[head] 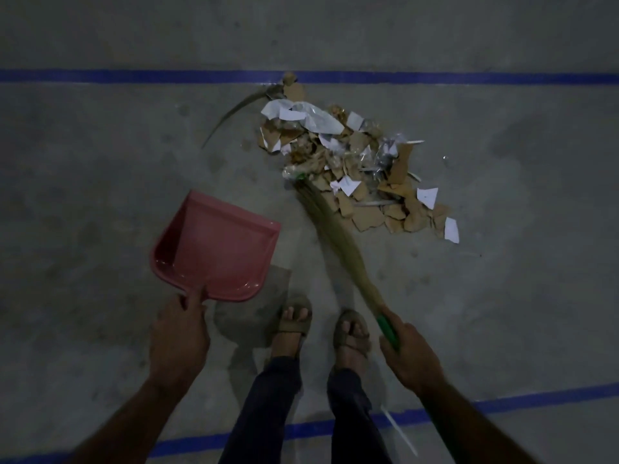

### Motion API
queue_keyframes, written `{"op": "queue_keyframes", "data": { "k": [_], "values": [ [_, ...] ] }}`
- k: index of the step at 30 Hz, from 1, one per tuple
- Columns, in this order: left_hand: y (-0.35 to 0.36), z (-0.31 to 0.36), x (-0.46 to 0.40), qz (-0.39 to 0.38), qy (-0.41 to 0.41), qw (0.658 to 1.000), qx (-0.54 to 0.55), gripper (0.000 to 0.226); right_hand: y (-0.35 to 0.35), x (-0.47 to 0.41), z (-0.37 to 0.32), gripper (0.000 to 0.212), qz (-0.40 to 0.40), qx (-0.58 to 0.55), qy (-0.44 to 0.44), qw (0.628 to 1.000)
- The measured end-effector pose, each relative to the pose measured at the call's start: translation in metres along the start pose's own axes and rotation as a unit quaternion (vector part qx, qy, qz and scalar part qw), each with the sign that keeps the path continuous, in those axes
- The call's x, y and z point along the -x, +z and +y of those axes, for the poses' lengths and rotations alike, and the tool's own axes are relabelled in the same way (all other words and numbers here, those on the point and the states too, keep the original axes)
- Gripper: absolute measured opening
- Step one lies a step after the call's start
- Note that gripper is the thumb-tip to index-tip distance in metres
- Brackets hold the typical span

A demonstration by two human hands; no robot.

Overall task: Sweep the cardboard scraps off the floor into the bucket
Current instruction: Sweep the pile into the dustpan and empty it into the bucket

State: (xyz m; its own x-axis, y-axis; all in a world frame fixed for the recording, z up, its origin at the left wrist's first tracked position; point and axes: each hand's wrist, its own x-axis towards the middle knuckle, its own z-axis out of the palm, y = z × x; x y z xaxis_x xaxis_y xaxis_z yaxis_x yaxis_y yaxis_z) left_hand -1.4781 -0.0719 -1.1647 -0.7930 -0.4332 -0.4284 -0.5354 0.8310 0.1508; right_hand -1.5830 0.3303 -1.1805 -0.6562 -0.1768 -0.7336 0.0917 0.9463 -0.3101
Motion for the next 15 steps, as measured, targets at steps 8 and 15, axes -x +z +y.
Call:
{"op": "queue_keyframes", "data": {
  "k": [8,15],
  "values": [
    [-0.031,0.017,-0.015,0.017,-0.031,0.999,0.010,0.046,-0.044,0.051,0.000,0.071,0.012,0.055,-0.107,0.993],
    [-0.034,-0.007,-0.056,0.047,-0.078,0.996,-0.025,0.047,-0.058,-0.102,-0.155,0.062,0.032,0.018,-0.186,0.982]
  ]
}}
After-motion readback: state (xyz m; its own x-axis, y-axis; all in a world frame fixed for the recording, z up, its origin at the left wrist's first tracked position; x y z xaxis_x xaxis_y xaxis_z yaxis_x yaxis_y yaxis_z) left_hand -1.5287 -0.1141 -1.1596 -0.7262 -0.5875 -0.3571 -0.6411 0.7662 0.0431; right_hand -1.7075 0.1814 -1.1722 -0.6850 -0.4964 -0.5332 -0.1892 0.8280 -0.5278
